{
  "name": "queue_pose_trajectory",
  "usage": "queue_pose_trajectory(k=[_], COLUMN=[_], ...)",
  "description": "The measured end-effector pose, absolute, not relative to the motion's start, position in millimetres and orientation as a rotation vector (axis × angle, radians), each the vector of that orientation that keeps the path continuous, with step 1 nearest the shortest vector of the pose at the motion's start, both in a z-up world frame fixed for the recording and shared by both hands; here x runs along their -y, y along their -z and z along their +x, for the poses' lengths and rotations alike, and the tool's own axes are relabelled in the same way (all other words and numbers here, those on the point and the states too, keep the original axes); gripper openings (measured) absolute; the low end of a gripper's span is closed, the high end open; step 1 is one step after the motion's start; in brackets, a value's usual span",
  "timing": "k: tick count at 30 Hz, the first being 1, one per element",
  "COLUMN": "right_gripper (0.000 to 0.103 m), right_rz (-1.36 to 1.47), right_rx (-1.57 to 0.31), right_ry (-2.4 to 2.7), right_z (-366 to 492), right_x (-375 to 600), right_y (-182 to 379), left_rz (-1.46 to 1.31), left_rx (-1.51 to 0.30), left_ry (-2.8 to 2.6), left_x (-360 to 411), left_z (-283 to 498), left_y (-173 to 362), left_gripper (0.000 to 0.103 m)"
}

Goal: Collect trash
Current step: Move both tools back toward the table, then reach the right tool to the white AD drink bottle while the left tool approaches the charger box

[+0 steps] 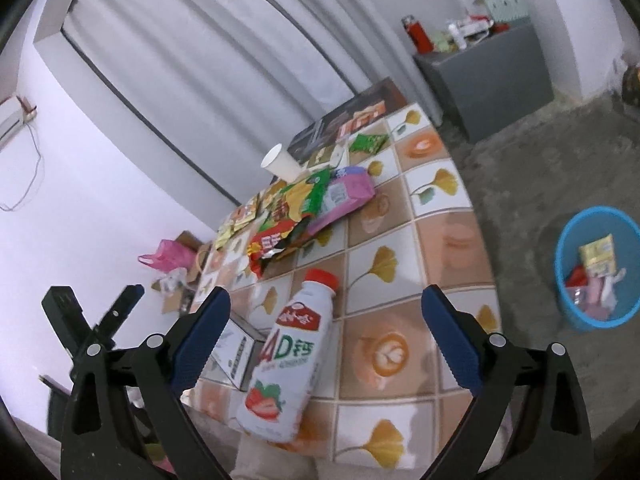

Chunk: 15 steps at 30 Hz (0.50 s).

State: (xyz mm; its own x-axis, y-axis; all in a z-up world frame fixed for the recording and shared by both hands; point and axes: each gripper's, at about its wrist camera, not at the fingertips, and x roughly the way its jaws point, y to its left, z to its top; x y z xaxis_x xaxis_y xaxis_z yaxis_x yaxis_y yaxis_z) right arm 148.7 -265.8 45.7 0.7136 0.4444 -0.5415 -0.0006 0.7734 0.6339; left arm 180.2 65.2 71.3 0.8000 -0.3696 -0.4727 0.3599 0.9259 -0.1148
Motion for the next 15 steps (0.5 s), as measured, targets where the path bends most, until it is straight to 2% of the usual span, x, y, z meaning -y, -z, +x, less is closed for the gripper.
queue_pose_trajectory(k=[9,15], right_gripper=[0.091,0.091], right_rz=[0.669,0.647], right_rx=[-0.891,-1.008], right_ry=[-0.309,-0.348], right_z=[177,186], right_x=[245,212], right_y=[-28,-9], left_rz=[-0.040,-0.231], left_rx=[-0.619,-0.806], left_ry=[0.363,0.304], left_x=[-80,-117], left_z=[187,180], left_y=[-49,-16], left_gripper=[0.095,0.095])
